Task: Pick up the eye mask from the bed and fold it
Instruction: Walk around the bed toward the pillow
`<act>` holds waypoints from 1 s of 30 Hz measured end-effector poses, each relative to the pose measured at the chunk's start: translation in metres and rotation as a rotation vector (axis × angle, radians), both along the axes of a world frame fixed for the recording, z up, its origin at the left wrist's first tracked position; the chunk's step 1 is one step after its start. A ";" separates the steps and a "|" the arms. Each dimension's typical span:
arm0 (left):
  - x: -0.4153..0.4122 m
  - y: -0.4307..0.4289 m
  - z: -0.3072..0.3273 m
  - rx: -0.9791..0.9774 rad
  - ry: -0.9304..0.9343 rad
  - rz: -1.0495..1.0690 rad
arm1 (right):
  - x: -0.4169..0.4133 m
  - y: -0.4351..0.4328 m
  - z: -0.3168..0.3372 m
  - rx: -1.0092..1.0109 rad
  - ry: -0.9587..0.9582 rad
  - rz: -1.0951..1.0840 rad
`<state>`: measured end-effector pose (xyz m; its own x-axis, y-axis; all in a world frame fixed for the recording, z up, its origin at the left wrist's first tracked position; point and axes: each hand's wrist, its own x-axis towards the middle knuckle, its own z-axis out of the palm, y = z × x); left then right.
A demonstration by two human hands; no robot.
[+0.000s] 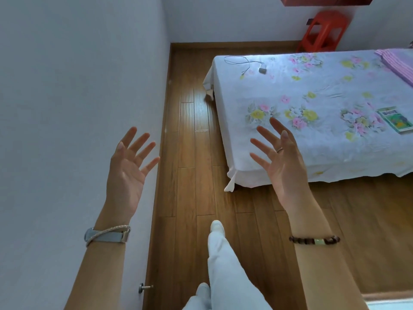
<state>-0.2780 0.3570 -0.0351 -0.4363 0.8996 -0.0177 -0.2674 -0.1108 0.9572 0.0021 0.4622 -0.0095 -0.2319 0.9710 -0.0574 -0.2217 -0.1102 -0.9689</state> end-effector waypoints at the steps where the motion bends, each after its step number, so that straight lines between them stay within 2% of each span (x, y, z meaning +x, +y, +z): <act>1: -0.004 0.014 -0.001 0.000 -0.001 0.007 | -0.004 0.015 -0.002 -0.002 0.001 0.004; 9: -0.036 0.134 -0.001 -0.017 0.012 0.079 | -0.037 0.145 -0.005 -0.020 -0.025 0.042; 16: -0.059 0.214 0.000 -0.003 -0.013 0.145 | -0.068 0.240 0.000 0.041 -0.067 0.089; 30: -0.151 0.384 -0.008 0.009 -0.022 0.110 | -0.159 0.396 -0.019 0.012 -0.095 0.050</act>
<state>-0.4293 0.7415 -0.0436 -0.5324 0.8463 -0.0202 -0.2737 -0.1495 0.9501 -0.1566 0.8582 -0.0289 -0.2742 0.9591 -0.0700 -0.1234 -0.1073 -0.9865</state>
